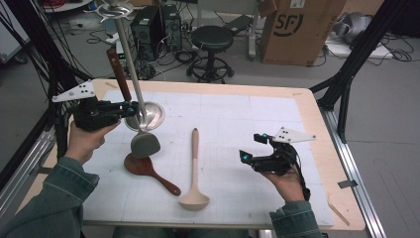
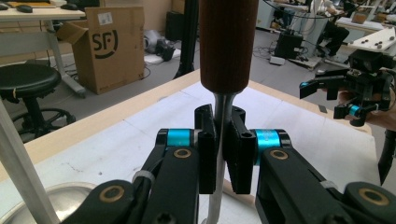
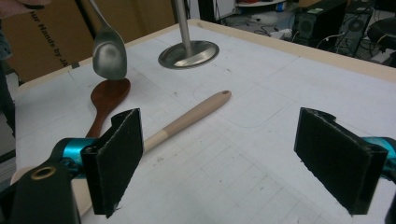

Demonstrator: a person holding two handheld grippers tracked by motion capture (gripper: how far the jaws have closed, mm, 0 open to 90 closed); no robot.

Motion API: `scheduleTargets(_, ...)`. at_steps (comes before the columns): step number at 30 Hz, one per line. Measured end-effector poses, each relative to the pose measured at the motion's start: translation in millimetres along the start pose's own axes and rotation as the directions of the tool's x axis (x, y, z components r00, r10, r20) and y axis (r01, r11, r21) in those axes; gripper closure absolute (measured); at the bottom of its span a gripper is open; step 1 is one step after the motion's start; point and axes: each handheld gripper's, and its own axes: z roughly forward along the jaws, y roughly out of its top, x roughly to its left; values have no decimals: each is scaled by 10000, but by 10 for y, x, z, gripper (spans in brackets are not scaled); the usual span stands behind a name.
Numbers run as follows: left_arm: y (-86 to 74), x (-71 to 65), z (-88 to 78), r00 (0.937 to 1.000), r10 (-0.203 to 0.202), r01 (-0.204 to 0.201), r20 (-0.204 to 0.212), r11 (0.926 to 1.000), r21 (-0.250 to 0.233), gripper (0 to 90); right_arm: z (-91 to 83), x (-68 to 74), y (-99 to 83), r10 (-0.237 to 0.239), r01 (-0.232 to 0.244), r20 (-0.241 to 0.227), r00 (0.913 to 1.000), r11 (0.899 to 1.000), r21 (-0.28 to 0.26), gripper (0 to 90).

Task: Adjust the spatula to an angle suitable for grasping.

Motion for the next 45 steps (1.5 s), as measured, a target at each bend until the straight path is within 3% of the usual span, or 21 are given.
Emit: scheduleTargets(45, -3, 215, -16, 9992, -394, 395, 39, 9991, -161, 839, 25, 2, -130, -67, 59, 269, 9996, 9996, 293, 99)
